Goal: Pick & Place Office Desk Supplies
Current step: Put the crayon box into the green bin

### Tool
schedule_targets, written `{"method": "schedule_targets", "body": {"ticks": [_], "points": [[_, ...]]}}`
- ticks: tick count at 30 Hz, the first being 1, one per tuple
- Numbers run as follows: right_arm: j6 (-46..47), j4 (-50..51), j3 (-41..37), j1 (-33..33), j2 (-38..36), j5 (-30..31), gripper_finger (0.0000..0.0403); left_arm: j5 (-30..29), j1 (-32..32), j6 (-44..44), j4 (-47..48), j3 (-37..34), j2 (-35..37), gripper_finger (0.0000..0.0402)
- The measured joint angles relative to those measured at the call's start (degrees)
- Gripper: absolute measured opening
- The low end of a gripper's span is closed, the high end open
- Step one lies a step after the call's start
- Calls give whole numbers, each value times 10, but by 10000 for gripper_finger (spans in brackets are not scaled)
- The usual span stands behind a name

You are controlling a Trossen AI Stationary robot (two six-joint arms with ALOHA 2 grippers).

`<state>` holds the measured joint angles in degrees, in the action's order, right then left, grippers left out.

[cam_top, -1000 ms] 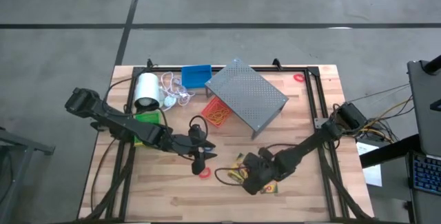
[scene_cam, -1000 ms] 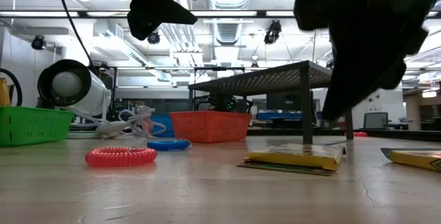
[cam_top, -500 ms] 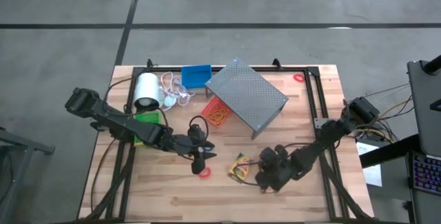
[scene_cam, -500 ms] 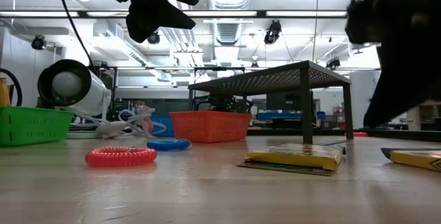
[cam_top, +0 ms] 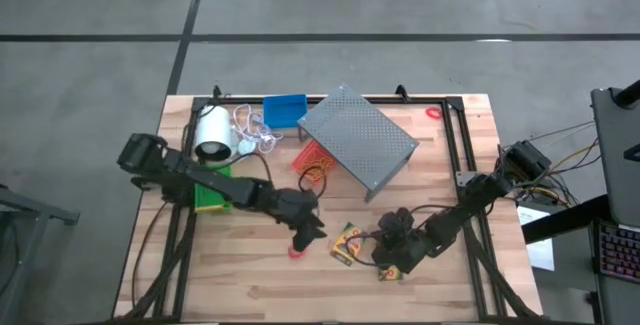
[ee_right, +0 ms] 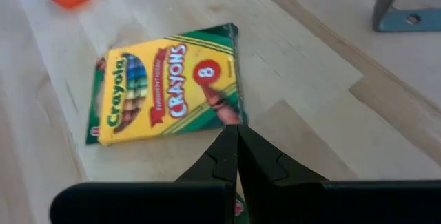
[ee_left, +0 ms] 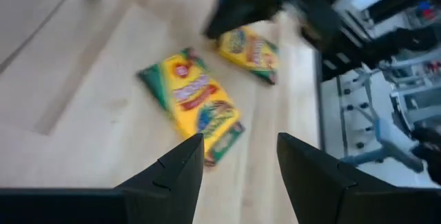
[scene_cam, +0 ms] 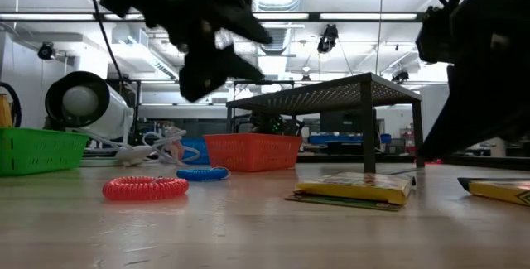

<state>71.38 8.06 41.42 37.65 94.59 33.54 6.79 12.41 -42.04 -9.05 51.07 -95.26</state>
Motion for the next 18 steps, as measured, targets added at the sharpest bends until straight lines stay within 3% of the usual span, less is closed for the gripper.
{"method": "schedule_targets", "body": {"ticks": [8, 18], "points": [[-28, -17, 5, 9, 0, 42, 8, 3, -60, -64, 1, 0, -23, 189], [-48, -75, 0, 9, 37, 41, 8, 3, -62, -82, 0, 0, -24, 189]]}}
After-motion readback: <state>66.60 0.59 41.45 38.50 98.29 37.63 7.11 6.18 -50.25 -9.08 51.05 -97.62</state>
